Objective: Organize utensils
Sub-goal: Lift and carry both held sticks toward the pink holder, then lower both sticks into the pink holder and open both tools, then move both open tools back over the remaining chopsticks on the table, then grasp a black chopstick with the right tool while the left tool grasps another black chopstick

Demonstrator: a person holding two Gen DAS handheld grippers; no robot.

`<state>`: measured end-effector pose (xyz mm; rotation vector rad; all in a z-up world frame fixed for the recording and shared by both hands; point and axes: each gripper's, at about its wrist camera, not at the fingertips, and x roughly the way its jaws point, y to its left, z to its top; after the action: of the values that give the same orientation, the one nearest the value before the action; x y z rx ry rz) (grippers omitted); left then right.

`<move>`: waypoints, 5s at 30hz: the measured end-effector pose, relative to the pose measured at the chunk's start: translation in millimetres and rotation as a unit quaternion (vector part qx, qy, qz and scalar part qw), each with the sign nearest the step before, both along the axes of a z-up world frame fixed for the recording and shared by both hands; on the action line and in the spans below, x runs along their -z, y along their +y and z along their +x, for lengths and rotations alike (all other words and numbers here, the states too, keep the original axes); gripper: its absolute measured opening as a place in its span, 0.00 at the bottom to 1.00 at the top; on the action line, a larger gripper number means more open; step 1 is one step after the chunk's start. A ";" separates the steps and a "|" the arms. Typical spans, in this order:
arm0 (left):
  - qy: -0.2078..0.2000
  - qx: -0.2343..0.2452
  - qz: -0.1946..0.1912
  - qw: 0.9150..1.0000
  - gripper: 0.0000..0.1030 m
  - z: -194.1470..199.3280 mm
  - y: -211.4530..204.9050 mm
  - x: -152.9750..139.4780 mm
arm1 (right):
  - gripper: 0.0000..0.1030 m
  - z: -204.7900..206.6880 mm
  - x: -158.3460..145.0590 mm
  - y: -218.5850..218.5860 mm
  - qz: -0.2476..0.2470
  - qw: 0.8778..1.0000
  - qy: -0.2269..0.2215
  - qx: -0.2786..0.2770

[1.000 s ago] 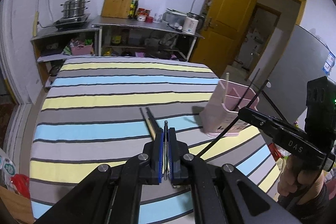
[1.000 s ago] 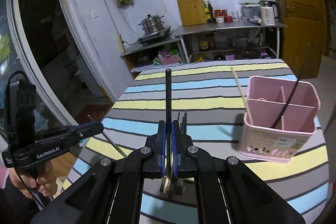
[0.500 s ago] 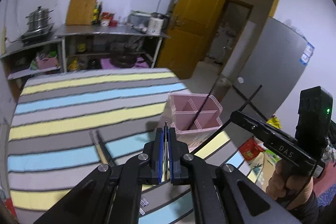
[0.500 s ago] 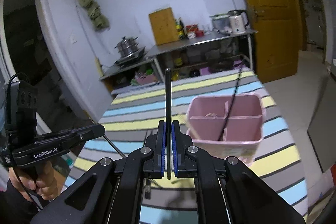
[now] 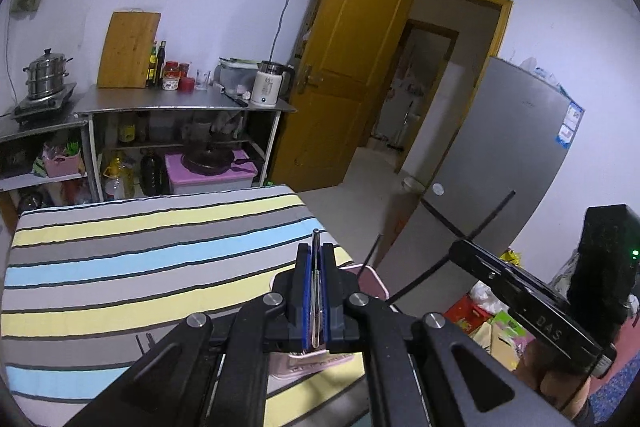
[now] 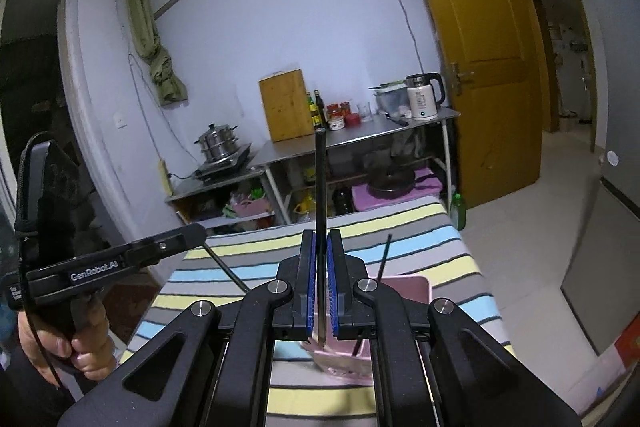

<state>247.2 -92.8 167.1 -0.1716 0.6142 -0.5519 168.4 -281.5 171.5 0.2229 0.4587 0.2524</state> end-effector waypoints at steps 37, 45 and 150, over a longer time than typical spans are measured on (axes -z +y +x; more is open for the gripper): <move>0.023 -0.033 0.013 0.999 0.11 -1.7 31.7 43.8 | 0.36 22.6 77.8 -19.1 0.011 0.994 0.100 0.044; 0.030 -0.092 0.017 0.995 0.11 -27.6 89.3 62.4 | 0.36 -5.8 68.6 -30.6 0.021 0.994 0.079 0.070; 0.160 -0.220 0.180 0.945 0.18 -3.6 150.5 251.6 | 0.06 93.9 245.1 222.4 -0.211 0.937 0.216 -0.172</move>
<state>243.7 57.7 -84.6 -0.0485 0.9505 0.0304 262.3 -59.2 -73.6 -0.2355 0.9785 0.4427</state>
